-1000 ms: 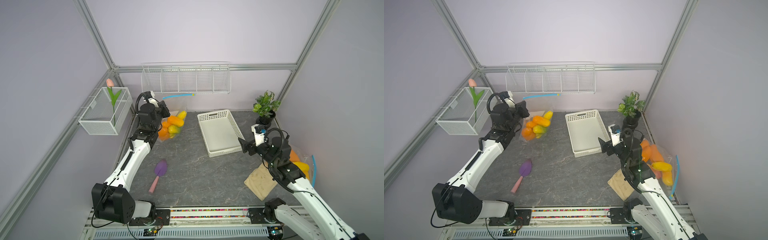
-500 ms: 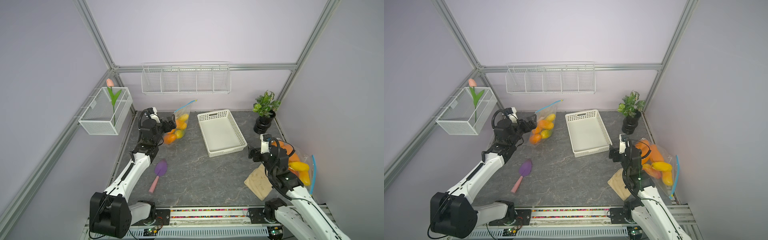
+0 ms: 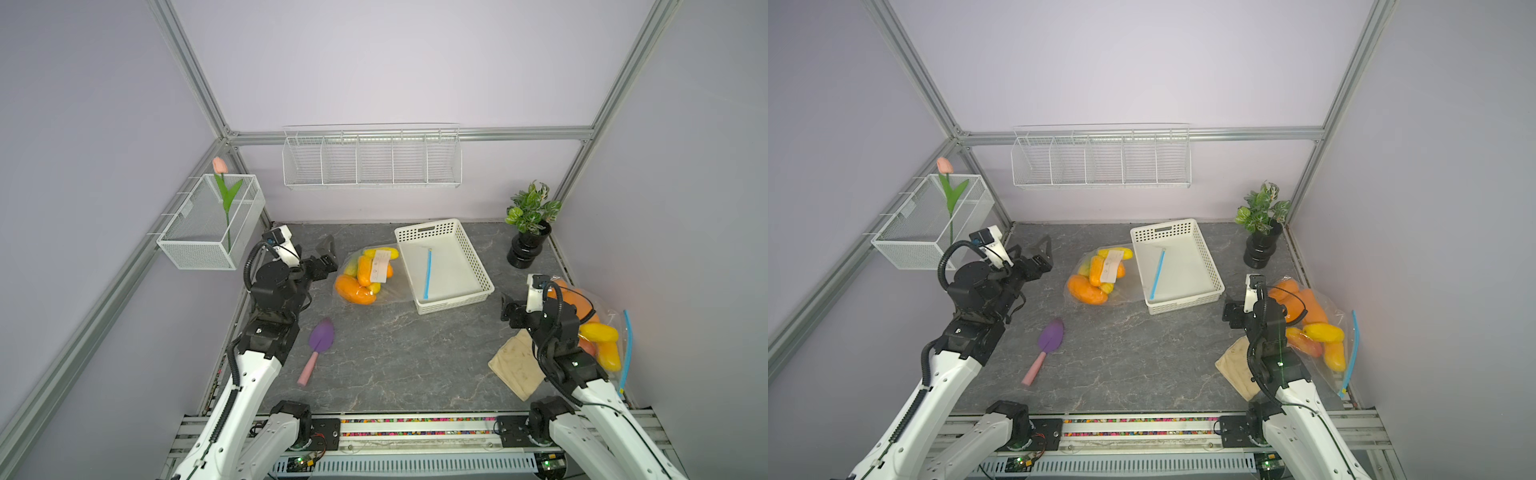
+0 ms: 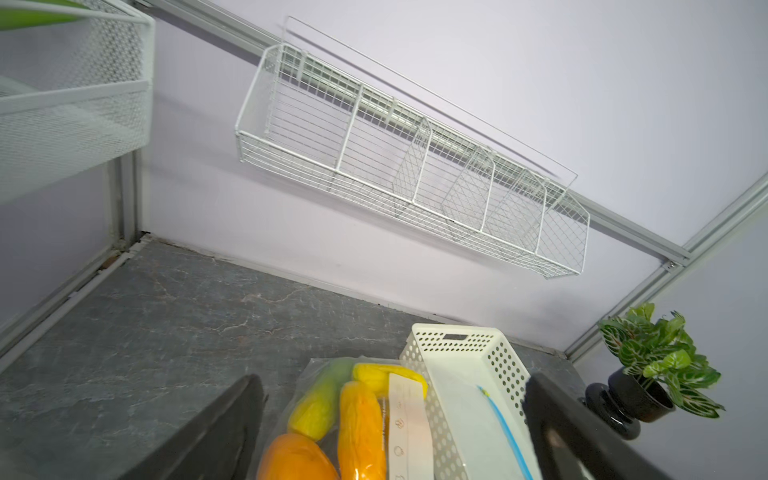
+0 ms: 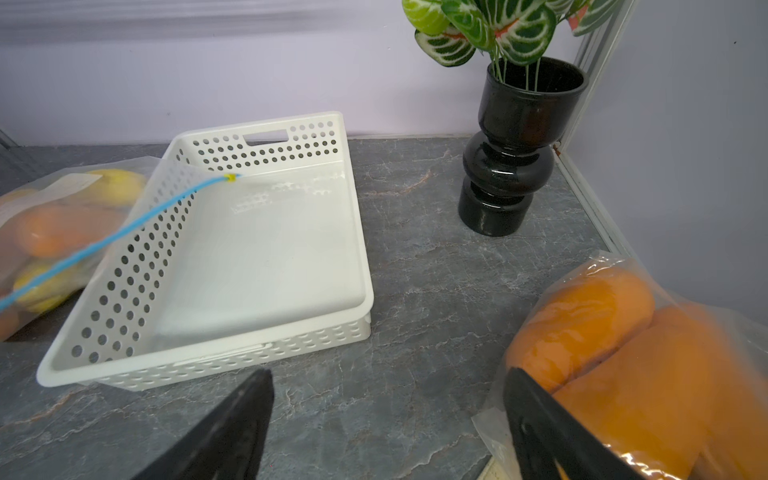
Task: Place the mango in a zip-top bag and seal the zipper
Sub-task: Place the zipper food storage bag at the center of the board, then reset both arms
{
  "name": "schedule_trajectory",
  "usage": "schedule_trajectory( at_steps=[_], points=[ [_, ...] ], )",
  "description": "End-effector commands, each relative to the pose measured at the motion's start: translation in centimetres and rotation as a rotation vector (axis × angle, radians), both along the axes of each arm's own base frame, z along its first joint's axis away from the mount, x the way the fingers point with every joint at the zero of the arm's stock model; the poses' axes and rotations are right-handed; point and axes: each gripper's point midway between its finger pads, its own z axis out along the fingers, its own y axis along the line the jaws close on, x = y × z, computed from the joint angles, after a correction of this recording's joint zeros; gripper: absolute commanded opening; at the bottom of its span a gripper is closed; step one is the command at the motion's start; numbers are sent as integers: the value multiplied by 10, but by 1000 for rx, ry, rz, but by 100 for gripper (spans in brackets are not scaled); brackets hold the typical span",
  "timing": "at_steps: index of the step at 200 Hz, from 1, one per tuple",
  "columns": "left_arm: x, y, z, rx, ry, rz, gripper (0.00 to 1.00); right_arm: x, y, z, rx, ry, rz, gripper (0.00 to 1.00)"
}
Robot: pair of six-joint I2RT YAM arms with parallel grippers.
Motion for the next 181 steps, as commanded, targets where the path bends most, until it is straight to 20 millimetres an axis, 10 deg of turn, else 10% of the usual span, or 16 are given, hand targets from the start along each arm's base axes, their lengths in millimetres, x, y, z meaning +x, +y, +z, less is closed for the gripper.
schedule_trajectory(
  at_steps=[1,69,122,181],
  points=[
    [-4,27,-34,44,95,144,100,0,-2,-10,9,9,-5,89],
    [-3,92,-130,329,333,532,100,13,-11,-31,-77,-54,-8,89],
    [14,91,-203,440,239,487,100,37,-21,-60,-69,-65,-38,89],
    [49,63,-217,488,162,216,100,80,0,-73,-119,-41,83,89]
  ],
)
